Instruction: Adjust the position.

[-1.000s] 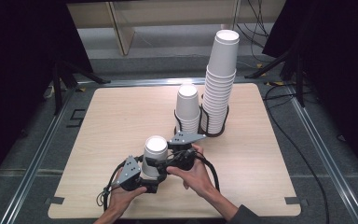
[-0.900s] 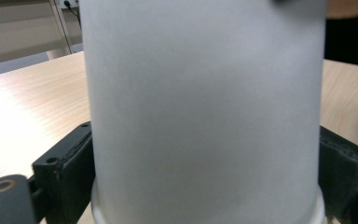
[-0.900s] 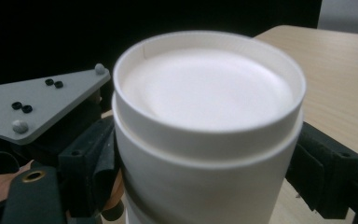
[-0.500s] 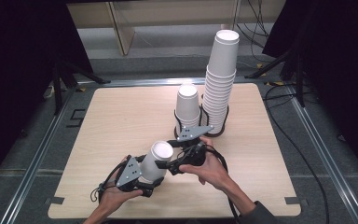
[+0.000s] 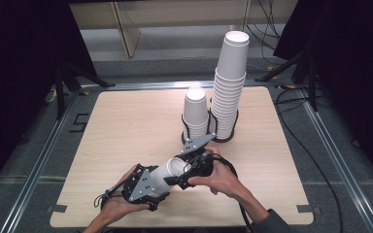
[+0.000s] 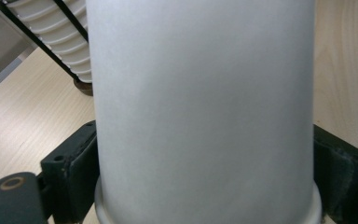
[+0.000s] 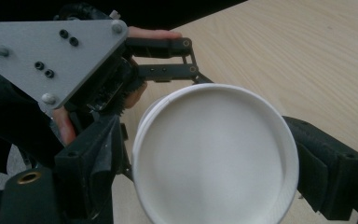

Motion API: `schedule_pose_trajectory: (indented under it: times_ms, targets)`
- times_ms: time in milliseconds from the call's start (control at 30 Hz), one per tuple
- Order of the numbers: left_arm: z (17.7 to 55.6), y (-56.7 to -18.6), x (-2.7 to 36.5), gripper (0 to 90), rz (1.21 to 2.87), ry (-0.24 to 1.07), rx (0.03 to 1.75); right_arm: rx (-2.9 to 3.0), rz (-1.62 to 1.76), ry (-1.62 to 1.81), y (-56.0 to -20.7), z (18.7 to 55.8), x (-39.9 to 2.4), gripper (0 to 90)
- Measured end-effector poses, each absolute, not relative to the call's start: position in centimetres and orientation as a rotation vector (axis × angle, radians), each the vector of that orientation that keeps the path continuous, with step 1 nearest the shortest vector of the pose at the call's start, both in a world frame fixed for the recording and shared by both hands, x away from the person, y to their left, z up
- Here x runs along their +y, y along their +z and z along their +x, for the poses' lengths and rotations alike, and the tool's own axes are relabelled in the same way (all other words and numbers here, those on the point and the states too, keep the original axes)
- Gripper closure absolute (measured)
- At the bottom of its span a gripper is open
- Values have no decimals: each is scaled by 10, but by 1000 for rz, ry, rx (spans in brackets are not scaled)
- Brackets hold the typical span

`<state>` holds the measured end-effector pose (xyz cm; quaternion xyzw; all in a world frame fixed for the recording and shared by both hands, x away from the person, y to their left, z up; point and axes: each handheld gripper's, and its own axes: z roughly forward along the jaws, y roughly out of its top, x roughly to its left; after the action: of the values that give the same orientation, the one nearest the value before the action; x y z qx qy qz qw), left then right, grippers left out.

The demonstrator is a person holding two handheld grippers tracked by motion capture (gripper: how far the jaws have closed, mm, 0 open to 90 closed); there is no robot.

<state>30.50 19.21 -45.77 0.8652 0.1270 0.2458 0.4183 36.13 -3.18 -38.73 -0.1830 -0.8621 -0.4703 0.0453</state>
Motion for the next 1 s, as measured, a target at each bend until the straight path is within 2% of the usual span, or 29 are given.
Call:
schedule_pose_trajectory:
  times_ms: [367, 467, 600, 800, 1000]
  targets:
    - [303, -457, 191, 102, 2157, 636, 289, -2632, -519, -1391, -393, 363, -30, 218]
    - [303, -456, 193, 75, 2127, 625, 299, -2619, -545, -1397, -390, 362, -31, 224]
    - [304, -457, 196, 37, 1993, 614, 327, -2591, -525, -1474, -384, 365, -36, 230]
    - [305, -456, 204, 38, 1856, 609, 371, -2501, -570, -1546, -378, 370, -48, 232]
    - [303, -453, 208, 29, 1772, 623, 380, -2385, -605, -1601, -378, 375, -55, 233]
